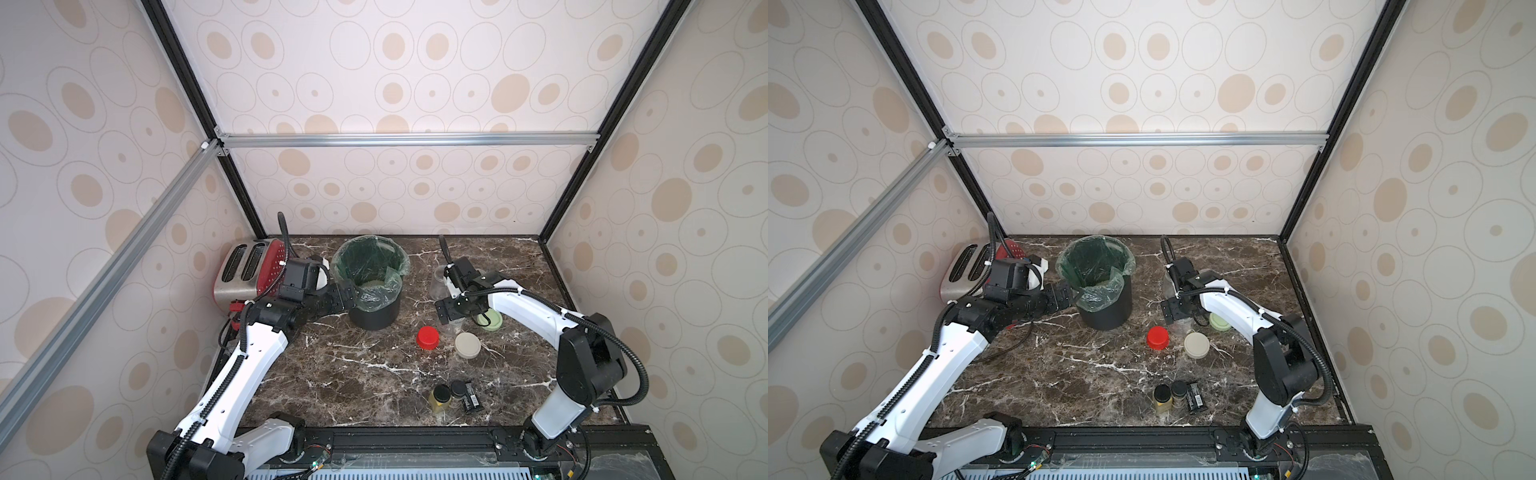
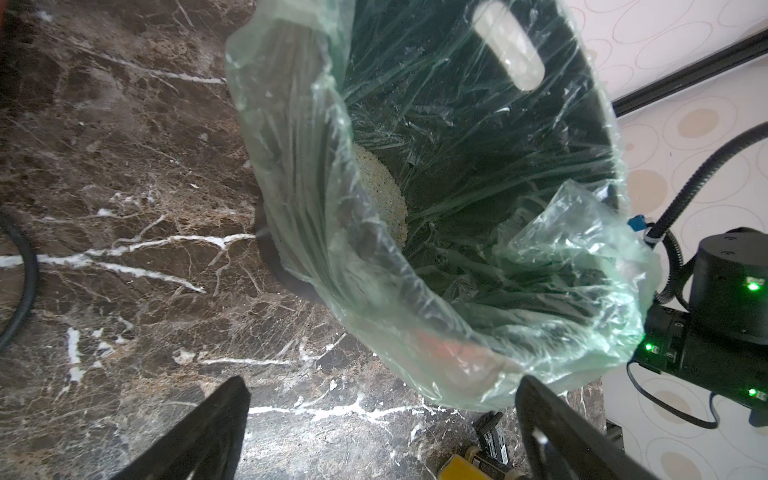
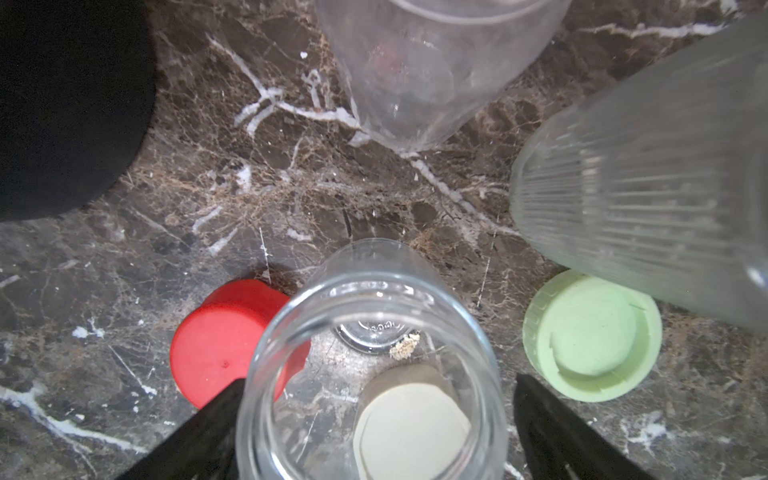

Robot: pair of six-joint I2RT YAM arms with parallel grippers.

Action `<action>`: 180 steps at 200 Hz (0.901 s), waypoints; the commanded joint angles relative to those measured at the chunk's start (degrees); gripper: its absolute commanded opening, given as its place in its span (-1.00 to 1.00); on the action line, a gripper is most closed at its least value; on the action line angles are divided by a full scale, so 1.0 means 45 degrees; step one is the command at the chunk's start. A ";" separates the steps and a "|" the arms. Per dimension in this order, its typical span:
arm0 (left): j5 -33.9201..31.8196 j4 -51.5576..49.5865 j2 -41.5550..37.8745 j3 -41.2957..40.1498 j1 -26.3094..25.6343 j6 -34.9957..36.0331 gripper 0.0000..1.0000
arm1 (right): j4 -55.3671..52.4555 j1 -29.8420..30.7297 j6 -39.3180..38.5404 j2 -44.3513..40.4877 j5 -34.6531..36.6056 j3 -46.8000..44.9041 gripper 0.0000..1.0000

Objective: Empty expired oatmeal from jars
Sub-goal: Move the trash bin to the center of the board.

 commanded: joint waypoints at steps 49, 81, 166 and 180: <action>0.1420 0.0953 -0.0324 -0.0233 0.0087 -0.0188 0.98 | -0.0546 0.1226 -0.0790 -0.3526 -0.0663 0.0634 0.88; 0.2717 0.2812 -0.0351 -0.0688 0.0086 -0.0648 0.98 | 0.3145 0.2512 -0.0021 -0.3934 -0.3954 -0.0395 0.58; 0.4082 0.4511 0.1465 -0.0102 0.0086 -0.0737 0.98 | 0.6410 0.2941 0.1072 -0.0544 -0.6602 0.1442 -0.07; 0.4094 0.4794 0.1901 0.0160 0.0086 -0.0698 0.98 | 0.6445 0.2834 0.0965 -0.0318 -0.6482 0.1608 -0.06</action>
